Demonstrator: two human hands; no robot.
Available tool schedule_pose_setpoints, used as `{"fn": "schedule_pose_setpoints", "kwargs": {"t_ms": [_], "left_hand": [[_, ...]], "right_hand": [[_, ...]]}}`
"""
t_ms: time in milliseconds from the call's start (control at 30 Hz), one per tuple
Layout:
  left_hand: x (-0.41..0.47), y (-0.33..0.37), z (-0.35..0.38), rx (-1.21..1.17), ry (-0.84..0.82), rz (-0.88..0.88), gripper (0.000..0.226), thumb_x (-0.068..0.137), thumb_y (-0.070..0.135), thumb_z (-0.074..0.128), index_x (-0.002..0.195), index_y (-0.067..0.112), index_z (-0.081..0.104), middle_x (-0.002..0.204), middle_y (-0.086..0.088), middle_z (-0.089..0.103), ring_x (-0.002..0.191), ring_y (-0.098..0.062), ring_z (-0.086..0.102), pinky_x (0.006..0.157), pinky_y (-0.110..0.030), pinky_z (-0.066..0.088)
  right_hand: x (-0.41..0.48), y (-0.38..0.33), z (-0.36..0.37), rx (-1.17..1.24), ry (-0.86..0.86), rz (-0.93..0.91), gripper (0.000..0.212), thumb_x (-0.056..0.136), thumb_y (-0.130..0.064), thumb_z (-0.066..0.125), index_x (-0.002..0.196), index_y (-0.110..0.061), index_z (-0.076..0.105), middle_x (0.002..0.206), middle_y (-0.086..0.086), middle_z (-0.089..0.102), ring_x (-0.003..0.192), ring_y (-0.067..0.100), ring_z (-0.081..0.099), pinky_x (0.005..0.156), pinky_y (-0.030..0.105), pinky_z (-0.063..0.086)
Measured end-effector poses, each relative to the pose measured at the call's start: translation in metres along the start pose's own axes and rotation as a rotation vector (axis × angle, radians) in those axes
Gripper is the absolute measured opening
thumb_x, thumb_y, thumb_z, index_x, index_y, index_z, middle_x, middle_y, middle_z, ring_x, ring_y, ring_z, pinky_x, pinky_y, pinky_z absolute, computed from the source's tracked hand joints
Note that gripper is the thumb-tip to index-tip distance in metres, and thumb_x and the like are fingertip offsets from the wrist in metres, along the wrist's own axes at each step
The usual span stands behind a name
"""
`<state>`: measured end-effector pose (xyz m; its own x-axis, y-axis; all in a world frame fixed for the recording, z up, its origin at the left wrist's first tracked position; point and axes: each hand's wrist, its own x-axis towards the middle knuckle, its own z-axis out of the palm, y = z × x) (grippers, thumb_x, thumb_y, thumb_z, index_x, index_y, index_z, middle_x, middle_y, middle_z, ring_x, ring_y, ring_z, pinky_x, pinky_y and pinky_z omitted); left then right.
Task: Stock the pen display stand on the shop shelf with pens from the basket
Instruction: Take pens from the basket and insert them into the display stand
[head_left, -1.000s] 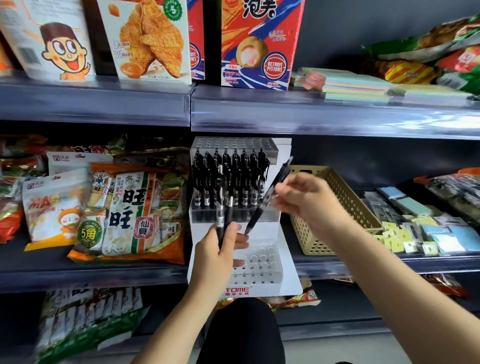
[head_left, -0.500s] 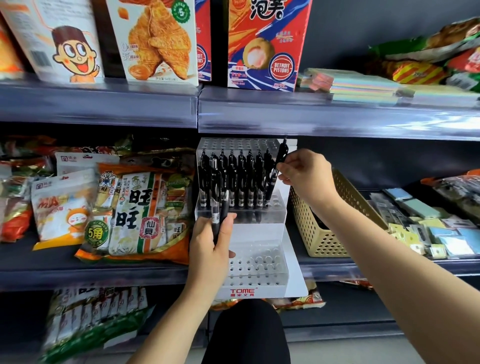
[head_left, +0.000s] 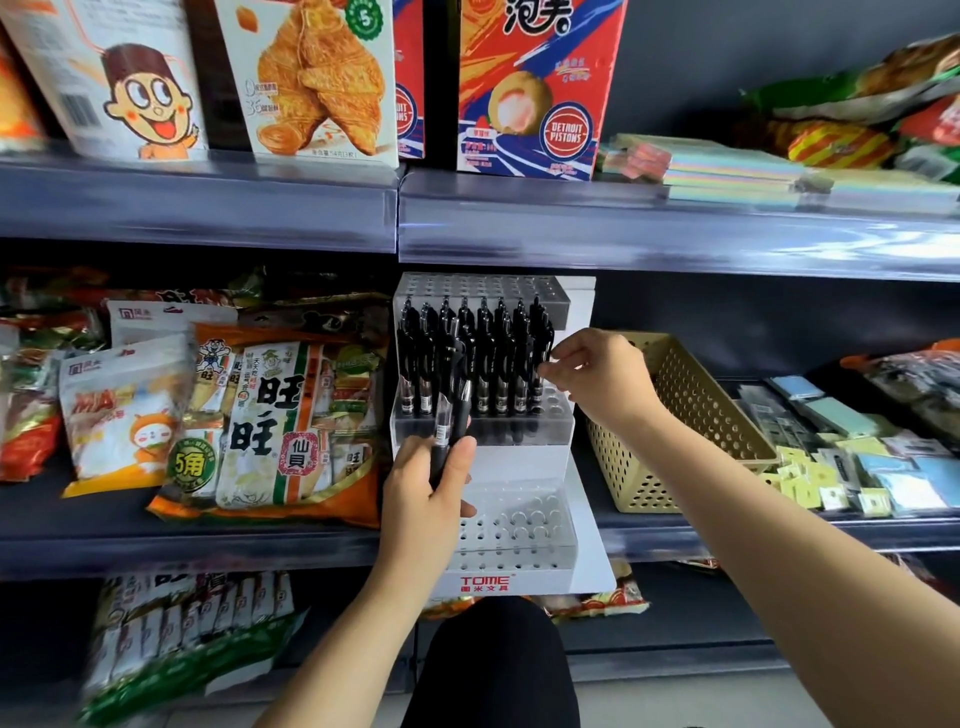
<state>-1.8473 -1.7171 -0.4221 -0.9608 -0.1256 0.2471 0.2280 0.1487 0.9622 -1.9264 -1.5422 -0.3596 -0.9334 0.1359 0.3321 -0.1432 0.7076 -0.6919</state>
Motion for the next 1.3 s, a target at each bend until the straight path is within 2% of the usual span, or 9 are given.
{"fn": "schedule_pose_setpoints", "kwargs": {"t_ms": [133,367,500,633,833,933,1033,1200,1300], "left_hand": [[-0.001,-0.004,0.000,-0.065,-0.023,-0.061,0.015,0.092,0.034,0.049,0.091,0.027,0.063,0.072,-0.003,0.059,0.045,-0.007,0.054,0.047,-0.013,0.041],[-0.007,-0.003,0.013,-0.122,-0.029,-0.111,0.020,0.094,0.032,0.050,0.085,0.022,0.064,0.076,0.002,0.069,0.066,-0.005,0.068,0.060,-0.020,0.054],[-0.005,-0.006,0.012,-0.088,0.018,-0.098,0.020,0.091,0.043,0.049,0.092,0.032,0.066,0.090,0.010,0.071,0.088,0.000,0.065,0.079,-0.024,0.049],[-0.004,-0.005,0.014,-0.106,0.032,-0.085,0.023,0.091,0.045,0.045,0.094,0.033,0.065,0.090,0.014,0.073,0.091,0.000,0.064,0.083,-0.028,0.046],[-0.010,0.000,0.010,-0.108,0.162,-0.099,0.024,0.086,0.052,0.037,0.088,0.037,0.054,0.090,0.012,0.063,0.081,-0.008,0.059,0.071,-0.025,0.046],[-0.008,-0.001,0.005,-0.120,0.205,-0.052,0.017,0.096,0.036,0.037,0.108,0.042,0.048,0.101,0.020,0.057,0.087,0.003,0.057,0.071,-0.019,0.053],[-0.006,-0.007,0.002,-0.056,0.133,-0.034,0.024,0.097,0.030,0.042,0.116,0.032,0.056,0.096,0.013,0.064,0.075,0.007,0.060,0.068,-0.020,0.053],[-0.016,-0.010,0.010,0.030,-0.040,-0.093,0.018,0.096,0.028,0.047,0.091,0.026,0.064,0.075,0.006,0.069,0.050,-0.004,0.057,0.049,-0.015,0.044],[-0.022,-0.011,0.014,0.023,-0.163,-0.137,0.025,0.096,0.031,0.045,0.087,0.017,0.063,0.058,0.004,0.063,0.044,-0.009,0.048,0.045,-0.018,0.039]], "right_hand": [[-0.020,-0.007,-0.006,0.148,0.126,0.001,0.013,0.082,-0.019,0.071,0.078,-0.017,0.058,0.067,-0.007,0.056,0.062,0.008,0.052,0.063,0.023,0.042],[-0.075,-0.015,0.005,0.387,-0.295,0.026,0.004,0.089,-0.017,0.061,0.089,-0.016,0.065,0.074,-0.004,0.063,0.058,0.000,0.057,0.052,0.015,0.046],[-0.086,-0.012,0.008,0.428,-0.539,0.101,0.013,0.089,-0.025,0.060,0.098,-0.015,0.062,0.090,0.002,0.069,0.075,0.006,0.062,0.070,0.025,0.053],[-0.095,-0.004,0.017,0.496,-0.742,0.132,0.014,0.089,-0.005,0.059,0.099,-0.015,0.059,0.095,0.010,0.068,0.086,0.012,0.060,0.085,0.026,0.048],[-0.093,0.004,0.011,0.425,-0.593,0.130,0.012,0.091,-0.006,0.057,0.099,-0.012,0.064,0.079,-0.001,0.067,0.063,0.003,0.057,0.064,0.017,0.050],[-0.088,0.010,0.001,0.291,-0.538,0.070,0.017,0.090,-0.011,0.060,0.103,-0.018,0.068,0.080,0.000,0.066,0.059,0.003,0.053,0.060,0.016,0.048],[-0.085,0.013,-0.012,0.276,-0.469,0.041,0.018,0.085,-0.012,0.067,0.101,-0.016,0.072,0.078,-0.009,0.065,0.058,-0.001,0.052,0.057,0.014,0.045],[-0.082,0.010,-0.023,0.635,-0.317,0.186,0.014,0.073,0.004,0.072,0.082,-0.007,0.068,0.070,0.001,0.064,0.063,0.008,0.057,0.059,0.015,0.049],[-0.081,0.008,-0.021,0.707,-0.240,0.212,0.035,0.073,0.009,0.070,0.100,-0.012,0.062,0.075,0.003,0.059,0.064,0.007,0.059,0.065,0.019,0.052]]}}
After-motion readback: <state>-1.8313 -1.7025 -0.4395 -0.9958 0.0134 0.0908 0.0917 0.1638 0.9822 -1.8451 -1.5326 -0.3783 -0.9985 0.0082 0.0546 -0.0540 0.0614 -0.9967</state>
